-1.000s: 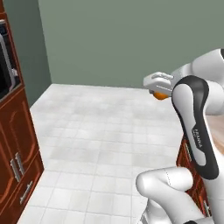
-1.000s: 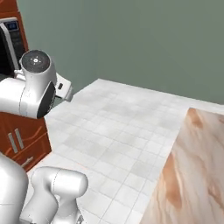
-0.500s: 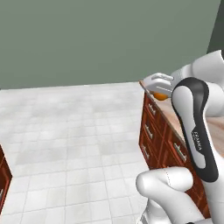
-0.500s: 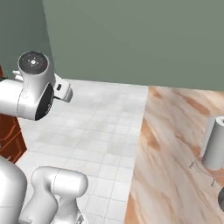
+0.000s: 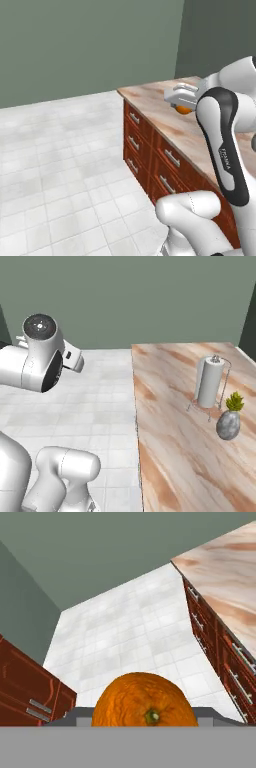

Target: Retrieve the tangerine and apple from the fridge and place them into the bowl on the dining table.

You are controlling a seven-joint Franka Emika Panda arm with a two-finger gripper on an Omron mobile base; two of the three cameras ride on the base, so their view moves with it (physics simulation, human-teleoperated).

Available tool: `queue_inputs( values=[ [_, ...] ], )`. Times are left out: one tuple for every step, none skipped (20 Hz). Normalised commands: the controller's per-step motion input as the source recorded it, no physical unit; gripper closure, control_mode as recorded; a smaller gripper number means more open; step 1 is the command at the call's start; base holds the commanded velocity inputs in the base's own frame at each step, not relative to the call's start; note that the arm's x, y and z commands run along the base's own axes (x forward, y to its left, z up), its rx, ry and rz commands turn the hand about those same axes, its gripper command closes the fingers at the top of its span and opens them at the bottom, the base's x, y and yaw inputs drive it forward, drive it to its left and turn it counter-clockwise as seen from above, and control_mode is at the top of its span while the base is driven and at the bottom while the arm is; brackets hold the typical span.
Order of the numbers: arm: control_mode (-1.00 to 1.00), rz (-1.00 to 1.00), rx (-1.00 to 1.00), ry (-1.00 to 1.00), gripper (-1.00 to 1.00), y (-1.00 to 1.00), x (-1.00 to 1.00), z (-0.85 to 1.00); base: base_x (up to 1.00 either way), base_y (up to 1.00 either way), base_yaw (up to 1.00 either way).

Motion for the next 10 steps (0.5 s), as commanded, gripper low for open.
queue_inputs(
  values=[
    [1.0,0.0,0.0,0.0,1.0,0.0,0.0,0.0,-0.79,0.21,-0.42],
    [1.0,0.0,0.0,0.0,1.0,0.0,0.0,0.0,-0.85,0.16,-0.41],
    [1.0,0.0,0.0,0.0,1.0,0.0,0.0,0.0,-0.91,0.09,-0.41],
    [1.0,0.0,0.0,0.0,1.0,0.0,0.0,0.0,-1.0,0.0,-0.4],
    [1.0,0.0,0.0,0.0,1.0,0.0,0.0,0.0,-1.0,0.0,-0.39],
    [1.0,0.0,0.0,0.0,1.0,0.0,0.0,0.0,-1.0,0.0,-0.37],
    [1.0,0.0,0.0,0.0,1.0,0.0,0.0,0.0,-1.0,0.0,-0.35],
    [1.0,0.0,0.0,0.0,1.0,0.0,0.0,0.0,-1.0,0.0,-0.34],
    [1.0,0.0,0.0,0.0,1.0,0.0,0.0,0.0,-1.0,0.0,-0.32],
    [1.0,0.0,0.0,0.0,1.0,0.0,0.0,0.0,-1.0,0.0,-0.3]
  ],
)
